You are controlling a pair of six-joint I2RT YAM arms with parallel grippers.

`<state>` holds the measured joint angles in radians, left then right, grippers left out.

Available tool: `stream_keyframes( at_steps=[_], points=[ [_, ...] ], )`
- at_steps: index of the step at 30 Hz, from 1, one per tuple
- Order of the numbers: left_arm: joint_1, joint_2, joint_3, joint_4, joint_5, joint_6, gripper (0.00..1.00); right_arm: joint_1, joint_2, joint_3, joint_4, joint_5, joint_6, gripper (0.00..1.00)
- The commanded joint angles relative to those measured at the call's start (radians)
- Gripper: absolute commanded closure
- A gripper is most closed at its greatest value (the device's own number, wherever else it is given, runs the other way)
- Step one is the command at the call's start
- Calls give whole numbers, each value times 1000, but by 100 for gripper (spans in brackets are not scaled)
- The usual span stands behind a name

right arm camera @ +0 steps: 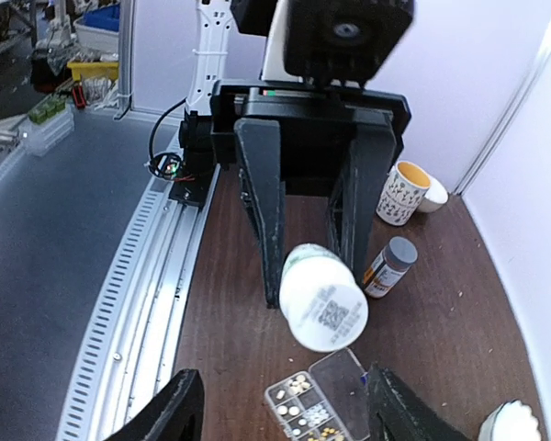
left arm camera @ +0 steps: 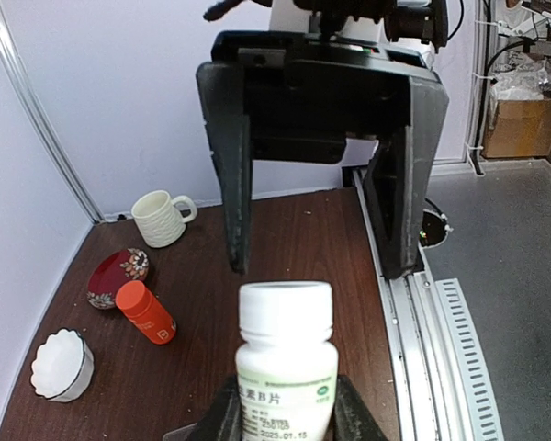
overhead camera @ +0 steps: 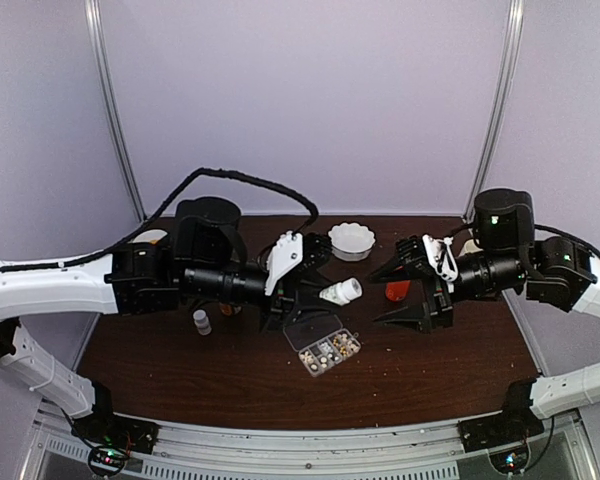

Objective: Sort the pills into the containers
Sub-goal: Screw the lid of the pill bottle onto the pill bottle.

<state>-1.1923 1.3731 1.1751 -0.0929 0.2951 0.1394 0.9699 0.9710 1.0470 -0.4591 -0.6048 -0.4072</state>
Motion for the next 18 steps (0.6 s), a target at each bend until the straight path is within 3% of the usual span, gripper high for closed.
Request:
stream_keyframes(
  at_steps=[1,6,13,18],
  points=[
    [-3,23,44,-8,55,-28,100,5,23,39,17,-20,-308,37],
    [-3,28,46,-11,67,-32,100,13,41,55,22,12,-363,33],
    [-3,37,53,-20,72,-31,100,21,87,113,-58,-8,-397,51],
    [-3,42,64,-34,77,-26,100,32,99,119,-63,-14,-400,56]
  ],
)
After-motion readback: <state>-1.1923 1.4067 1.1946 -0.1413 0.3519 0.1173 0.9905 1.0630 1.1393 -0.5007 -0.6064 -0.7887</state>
